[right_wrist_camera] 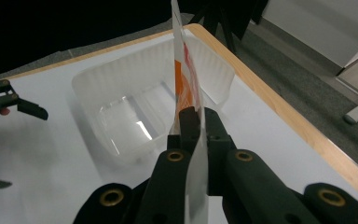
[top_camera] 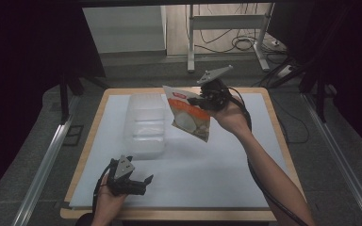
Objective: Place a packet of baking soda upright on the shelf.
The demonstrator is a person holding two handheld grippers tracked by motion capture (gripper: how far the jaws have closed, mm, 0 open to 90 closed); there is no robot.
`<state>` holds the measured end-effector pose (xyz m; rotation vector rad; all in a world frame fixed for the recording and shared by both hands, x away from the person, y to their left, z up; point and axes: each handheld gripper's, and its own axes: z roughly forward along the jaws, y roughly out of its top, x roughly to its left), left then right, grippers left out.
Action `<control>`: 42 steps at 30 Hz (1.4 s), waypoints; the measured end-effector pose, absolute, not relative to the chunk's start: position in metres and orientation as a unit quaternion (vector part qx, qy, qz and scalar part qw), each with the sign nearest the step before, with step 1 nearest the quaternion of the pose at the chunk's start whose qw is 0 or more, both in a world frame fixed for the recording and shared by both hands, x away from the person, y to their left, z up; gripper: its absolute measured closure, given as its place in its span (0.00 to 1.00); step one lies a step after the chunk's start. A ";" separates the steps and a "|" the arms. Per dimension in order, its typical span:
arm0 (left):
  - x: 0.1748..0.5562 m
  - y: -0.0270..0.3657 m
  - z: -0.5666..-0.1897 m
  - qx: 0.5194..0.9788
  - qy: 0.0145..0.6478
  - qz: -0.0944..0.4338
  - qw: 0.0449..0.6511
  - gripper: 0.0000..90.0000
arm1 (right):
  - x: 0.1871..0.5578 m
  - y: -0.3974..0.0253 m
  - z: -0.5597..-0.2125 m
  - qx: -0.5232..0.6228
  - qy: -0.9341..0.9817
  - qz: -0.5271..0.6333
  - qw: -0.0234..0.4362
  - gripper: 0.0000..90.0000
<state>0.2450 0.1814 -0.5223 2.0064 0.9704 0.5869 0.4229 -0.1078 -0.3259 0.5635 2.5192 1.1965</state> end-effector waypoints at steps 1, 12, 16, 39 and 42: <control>0.245 0.181 -0.522 0.796 0.385 0.232 0.406 0.00 | 0.424 -0.103 -0.325 0.195 0.876 0.415 0.148 0.99; 0.245 0.178 -0.522 0.796 0.382 0.230 0.411 0.00 | 0.445 -0.059 -0.316 0.180 0.876 0.425 0.142 0.99; 0.245 0.177 -0.522 0.797 0.379 0.230 0.410 0.00 | 0.453 -0.040 -0.315 0.174 0.877 0.427 0.137 0.99; 0.246 0.175 -0.523 0.797 0.379 0.222 0.415 0.00 | 0.501 0.032 -0.333 0.158 0.879 0.435 0.114 0.99; 0.247 0.175 -0.523 0.798 0.377 0.221 0.414 0.00 | 0.504 0.040 -0.339 0.157 0.881 0.432 0.110 0.99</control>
